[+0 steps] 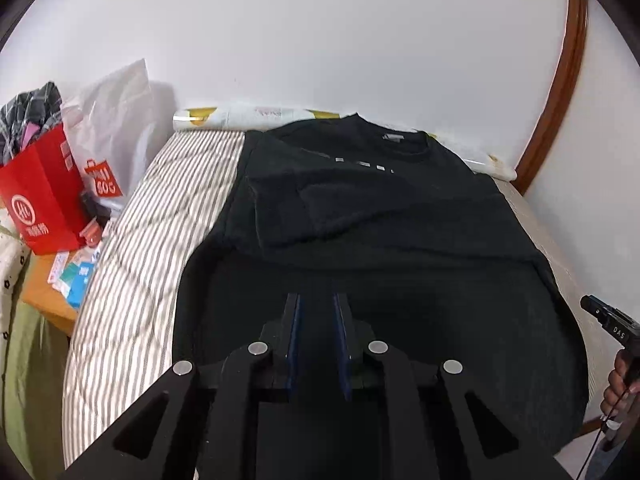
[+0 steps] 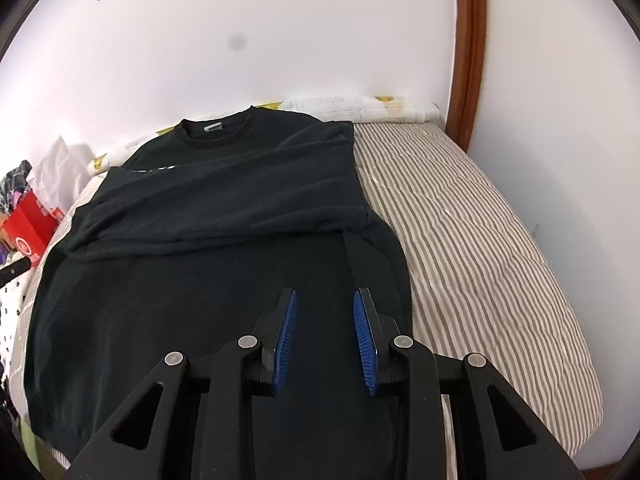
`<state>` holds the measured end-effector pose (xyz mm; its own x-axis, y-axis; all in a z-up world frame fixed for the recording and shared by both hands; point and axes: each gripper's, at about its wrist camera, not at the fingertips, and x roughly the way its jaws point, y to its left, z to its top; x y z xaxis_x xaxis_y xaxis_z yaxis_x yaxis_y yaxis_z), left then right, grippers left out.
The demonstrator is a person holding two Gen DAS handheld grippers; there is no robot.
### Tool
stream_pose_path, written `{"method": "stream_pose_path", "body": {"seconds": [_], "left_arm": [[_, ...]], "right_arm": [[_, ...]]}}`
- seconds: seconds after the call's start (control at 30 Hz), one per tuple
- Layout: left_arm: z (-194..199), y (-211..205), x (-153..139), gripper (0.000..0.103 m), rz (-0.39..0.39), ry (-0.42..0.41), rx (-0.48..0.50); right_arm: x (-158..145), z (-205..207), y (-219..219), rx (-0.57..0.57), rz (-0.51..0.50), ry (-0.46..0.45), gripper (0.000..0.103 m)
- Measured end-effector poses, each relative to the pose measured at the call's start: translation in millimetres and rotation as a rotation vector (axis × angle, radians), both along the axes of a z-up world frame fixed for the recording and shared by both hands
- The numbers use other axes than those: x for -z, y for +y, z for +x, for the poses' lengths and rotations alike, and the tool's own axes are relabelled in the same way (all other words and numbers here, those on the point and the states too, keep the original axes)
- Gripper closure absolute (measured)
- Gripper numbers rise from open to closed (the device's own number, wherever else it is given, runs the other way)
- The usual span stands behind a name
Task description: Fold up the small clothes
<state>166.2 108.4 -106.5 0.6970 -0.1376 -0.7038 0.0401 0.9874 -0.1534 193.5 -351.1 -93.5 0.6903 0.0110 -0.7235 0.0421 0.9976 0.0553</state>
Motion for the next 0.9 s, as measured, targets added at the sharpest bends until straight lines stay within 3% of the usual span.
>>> {"method": "stream_pose_path", "body": {"seconds": [0.17, 0.27, 0.6, 0.9], "left_arm": [[-24, 4, 11, 0.083, -0.017, 0.010, -0.004], [-37, 7, 18, 0.070, -0.015, 0.009, -0.014], [-60, 12, 29, 0.046, 0.013, 0.013, -0.021], [-71, 16, 43, 0.042, 0.033, 0.030, -0.032]], "right_arm": [[6, -26, 1, 0.005, -0.009, 0.033, 0.070], [6, -41, 5, 0.019, -0.031, 0.030, 0.067], [-1, -84, 11, 0.042, -0.073, -0.044, 0.025], [8, -94, 6, 0.044, -0.062, -0.036, 0.024]]}}
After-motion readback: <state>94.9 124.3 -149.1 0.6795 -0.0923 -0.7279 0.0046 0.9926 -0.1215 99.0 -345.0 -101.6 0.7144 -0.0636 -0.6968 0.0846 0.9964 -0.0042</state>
